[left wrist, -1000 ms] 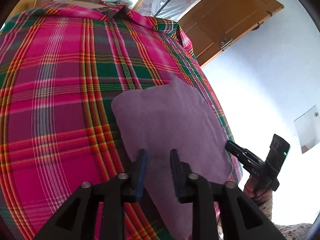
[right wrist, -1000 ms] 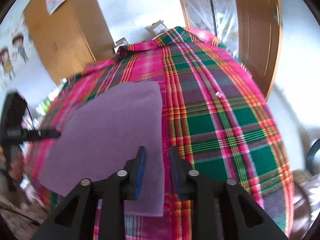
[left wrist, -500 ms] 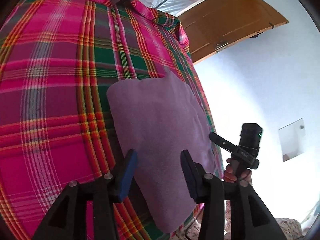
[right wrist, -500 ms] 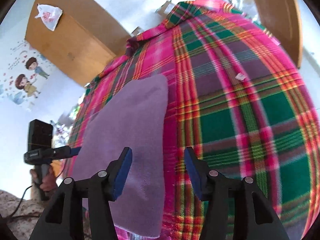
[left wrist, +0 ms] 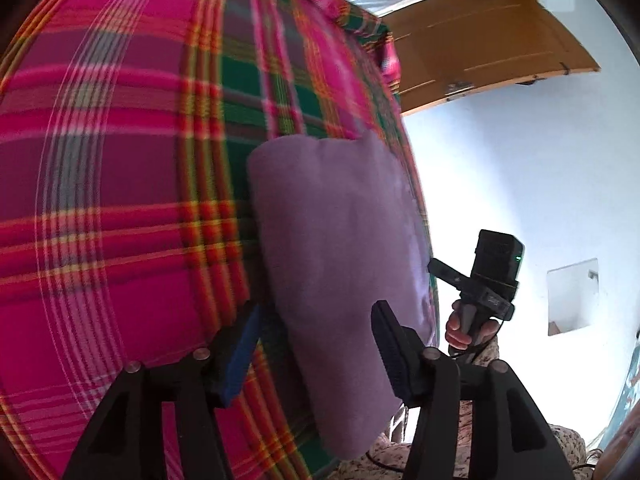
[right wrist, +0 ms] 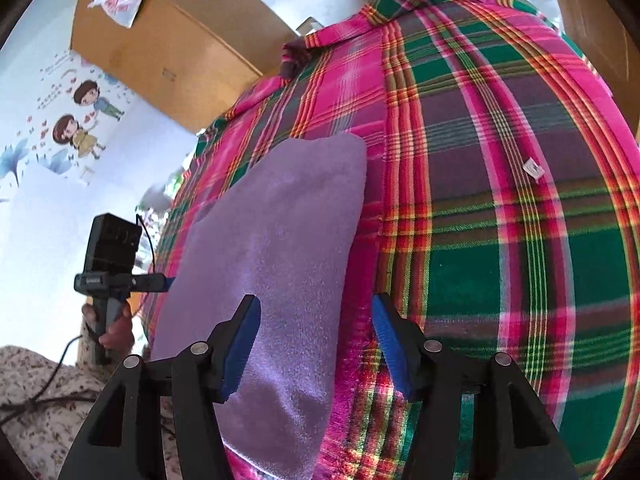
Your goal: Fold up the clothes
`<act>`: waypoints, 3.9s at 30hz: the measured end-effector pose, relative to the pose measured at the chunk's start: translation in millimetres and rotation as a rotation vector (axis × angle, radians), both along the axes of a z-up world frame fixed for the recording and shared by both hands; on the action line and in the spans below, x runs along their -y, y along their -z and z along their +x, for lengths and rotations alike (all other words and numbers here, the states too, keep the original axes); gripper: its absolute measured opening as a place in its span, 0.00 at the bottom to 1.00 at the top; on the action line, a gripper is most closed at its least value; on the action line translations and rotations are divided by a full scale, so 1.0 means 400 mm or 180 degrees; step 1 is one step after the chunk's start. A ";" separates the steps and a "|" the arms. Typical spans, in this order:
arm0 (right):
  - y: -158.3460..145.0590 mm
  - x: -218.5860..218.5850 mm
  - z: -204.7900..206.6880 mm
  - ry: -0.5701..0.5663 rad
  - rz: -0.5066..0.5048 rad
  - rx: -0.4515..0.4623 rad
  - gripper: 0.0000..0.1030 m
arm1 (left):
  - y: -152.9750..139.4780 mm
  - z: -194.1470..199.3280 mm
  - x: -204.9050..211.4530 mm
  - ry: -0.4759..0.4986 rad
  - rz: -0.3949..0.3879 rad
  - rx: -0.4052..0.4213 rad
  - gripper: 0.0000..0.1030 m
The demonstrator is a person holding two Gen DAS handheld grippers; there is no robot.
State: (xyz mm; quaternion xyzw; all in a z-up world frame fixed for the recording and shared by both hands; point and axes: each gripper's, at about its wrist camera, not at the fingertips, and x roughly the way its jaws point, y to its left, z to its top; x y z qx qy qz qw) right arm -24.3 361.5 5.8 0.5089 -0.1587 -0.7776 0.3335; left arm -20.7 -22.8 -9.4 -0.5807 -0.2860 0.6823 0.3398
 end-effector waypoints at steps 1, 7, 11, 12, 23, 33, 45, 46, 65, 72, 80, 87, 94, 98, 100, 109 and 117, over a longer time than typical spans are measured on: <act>0.000 0.001 -0.002 -0.0015 0.0002 0.0000 0.58 | 0.002 -0.002 0.002 -0.0005 0.0022 0.0016 0.56; 0.005 -0.001 -0.010 -0.0106 -0.0106 0.0033 0.59 | 0.013 -0.002 -0.003 0.0055 0.0120 0.0079 0.56; 0.010 0.009 -0.014 -0.0248 -0.0261 0.0111 0.60 | 0.014 0.000 -0.002 0.0091 0.0194 0.0121 0.56; 0.011 0.017 -0.016 -0.0297 -0.0285 0.0120 0.60 | 0.014 -0.002 -0.003 0.0095 0.0208 0.0131 0.56; 0.021 0.021 -0.033 -0.0343 -0.0513 0.0232 0.61 | 0.011 -0.002 -0.013 0.0187 0.0257 0.0155 0.58; 0.015 0.026 -0.032 -0.0409 -0.0532 0.0223 0.62 | 0.004 0.012 -0.005 0.0183 0.0253 0.0157 0.53; 0.015 0.047 -0.050 -0.0530 -0.0489 0.0292 0.61 | 0.006 -0.004 -0.002 0.0300 0.0287 0.0311 0.52; 0.015 0.046 -0.050 -0.0536 -0.0497 0.0293 0.61 | 0.009 -0.005 -0.001 0.0301 0.0291 0.0329 0.50; 0.025 0.014 -0.040 -0.0348 -0.0491 0.0349 0.26 | 0.005 0.004 0.027 0.0213 0.0316 0.0455 0.32; 0.020 0.022 -0.034 -0.0313 -0.0497 0.0345 0.26 | 0.001 0.005 0.027 0.0195 0.0315 0.0439 0.30; 0.017 0.026 -0.027 -0.0290 -0.0455 0.0260 0.25 | 0.010 0.006 0.032 0.0155 0.0314 0.0421 0.29; 0.016 0.031 -0.020 -0.0203 -0.0418 0.0181 0.25 | 0.020 0.002 0.033 0.0084 0.0322 0.0438 0.29; 0.014 0.036 -0.019 -0.0141 -0.0349 0.0091 0.24 | 0.035 -0.003 0.029 0.0043 0.0317 0.0386 0.29; 0.014 0.034 -0.012 -0.0081 -0.0371 0.0035 0.23 | 0.039 -0.010 0.022 0.0040 0.0309 0.0394 0.29; 0.010 0.034 -0.008 -0.0063 -0.0389 0.0016 0.22 | 0.037 -0.011 0.017 0.0040 0.0272 0.0350 0.29; -0.025 0.032 0.013 0.0011 -0.0487 -0.0108 0.21 | 0.031 -0.020 -0.002 -0.0019 0.0270 0.0183 0.27; -0.060 0.060 0.009 0.0022 -0.0556 -0.0187 0.20 | 0.018 -0.063 0.011 -0.0132 0.0331 0.0000 0.27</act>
